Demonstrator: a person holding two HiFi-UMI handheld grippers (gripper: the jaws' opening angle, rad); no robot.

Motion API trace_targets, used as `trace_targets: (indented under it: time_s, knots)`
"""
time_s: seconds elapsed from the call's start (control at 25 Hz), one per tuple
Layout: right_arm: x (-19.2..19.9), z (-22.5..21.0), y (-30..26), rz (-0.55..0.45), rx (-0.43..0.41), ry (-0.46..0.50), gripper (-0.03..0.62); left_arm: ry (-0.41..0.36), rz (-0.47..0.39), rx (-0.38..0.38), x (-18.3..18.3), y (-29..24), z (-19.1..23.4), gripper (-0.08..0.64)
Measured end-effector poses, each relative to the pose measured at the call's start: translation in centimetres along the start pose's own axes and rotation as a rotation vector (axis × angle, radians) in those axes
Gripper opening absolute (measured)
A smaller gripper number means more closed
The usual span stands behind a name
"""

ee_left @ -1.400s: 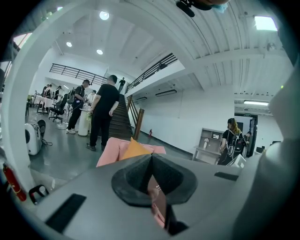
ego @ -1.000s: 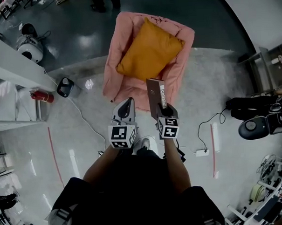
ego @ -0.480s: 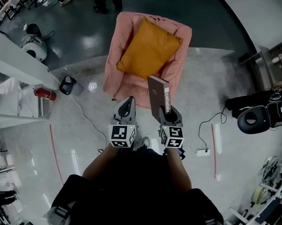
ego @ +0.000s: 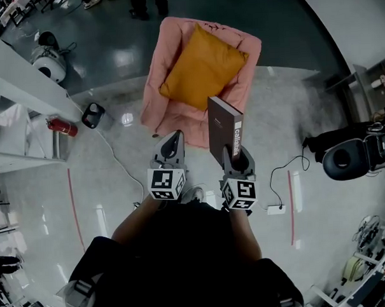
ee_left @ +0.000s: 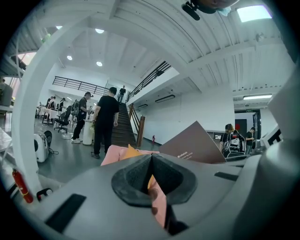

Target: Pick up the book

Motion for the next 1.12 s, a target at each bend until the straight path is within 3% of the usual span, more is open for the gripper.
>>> trace_targets:
  time_s: [1.12]
  knots:
    - [-1.4,-1.0,-0.5,-0.043,0.014,0.021,0.144,-0.012,-0.010,-0.005,-0.3,-0.4,0.1,0.008]
Point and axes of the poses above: the fingertips, and each gripper's own axes: y backward along the fingers, z to its left, x out of its underside, the point moved 5 cm from there along y, backward along the fingers, and after that the axes turned 1 degree about z, right-handed, at the moved point
